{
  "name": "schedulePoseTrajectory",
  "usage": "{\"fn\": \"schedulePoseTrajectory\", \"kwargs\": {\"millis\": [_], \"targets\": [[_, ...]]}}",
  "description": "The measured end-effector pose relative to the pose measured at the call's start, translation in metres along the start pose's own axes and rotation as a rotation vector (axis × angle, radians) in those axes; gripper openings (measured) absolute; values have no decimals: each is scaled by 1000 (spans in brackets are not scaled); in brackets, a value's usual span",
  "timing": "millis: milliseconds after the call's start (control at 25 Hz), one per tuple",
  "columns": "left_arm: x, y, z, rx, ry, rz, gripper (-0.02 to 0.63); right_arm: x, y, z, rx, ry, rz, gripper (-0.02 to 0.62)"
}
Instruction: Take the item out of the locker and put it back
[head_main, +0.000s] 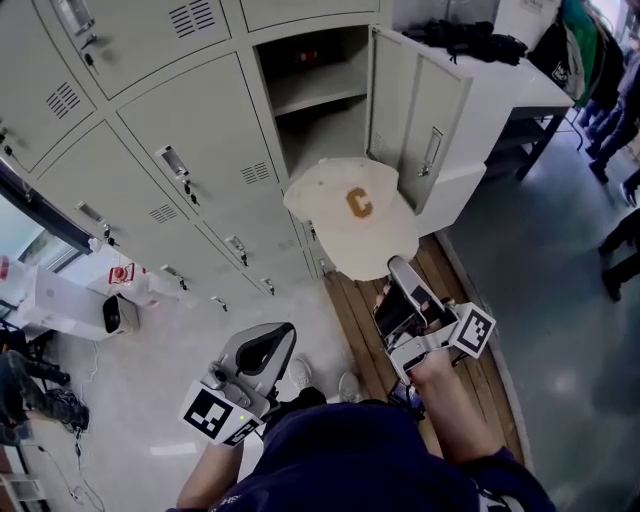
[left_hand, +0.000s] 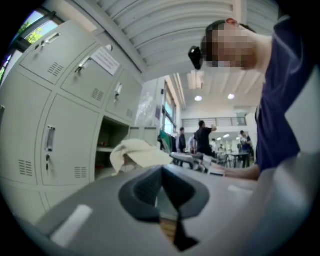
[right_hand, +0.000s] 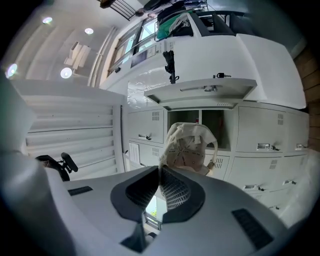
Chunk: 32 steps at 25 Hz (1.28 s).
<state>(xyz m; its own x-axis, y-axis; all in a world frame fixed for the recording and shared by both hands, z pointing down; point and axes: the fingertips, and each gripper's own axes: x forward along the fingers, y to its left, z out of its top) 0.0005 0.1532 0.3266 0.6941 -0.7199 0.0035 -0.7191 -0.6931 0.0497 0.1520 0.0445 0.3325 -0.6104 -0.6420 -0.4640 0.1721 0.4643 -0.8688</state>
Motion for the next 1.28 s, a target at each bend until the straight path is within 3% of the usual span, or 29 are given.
{"fn": "schedulePoseTrajectory", "kwargs": {"millis": [720,1280], "targets": [[-27,9,2,11,12,-16,5,-23,11,-22,7,-28,-4,18],[-7,25,4,10,10,-4,5,-9,-1,-5,15,-23,1,19]]}}
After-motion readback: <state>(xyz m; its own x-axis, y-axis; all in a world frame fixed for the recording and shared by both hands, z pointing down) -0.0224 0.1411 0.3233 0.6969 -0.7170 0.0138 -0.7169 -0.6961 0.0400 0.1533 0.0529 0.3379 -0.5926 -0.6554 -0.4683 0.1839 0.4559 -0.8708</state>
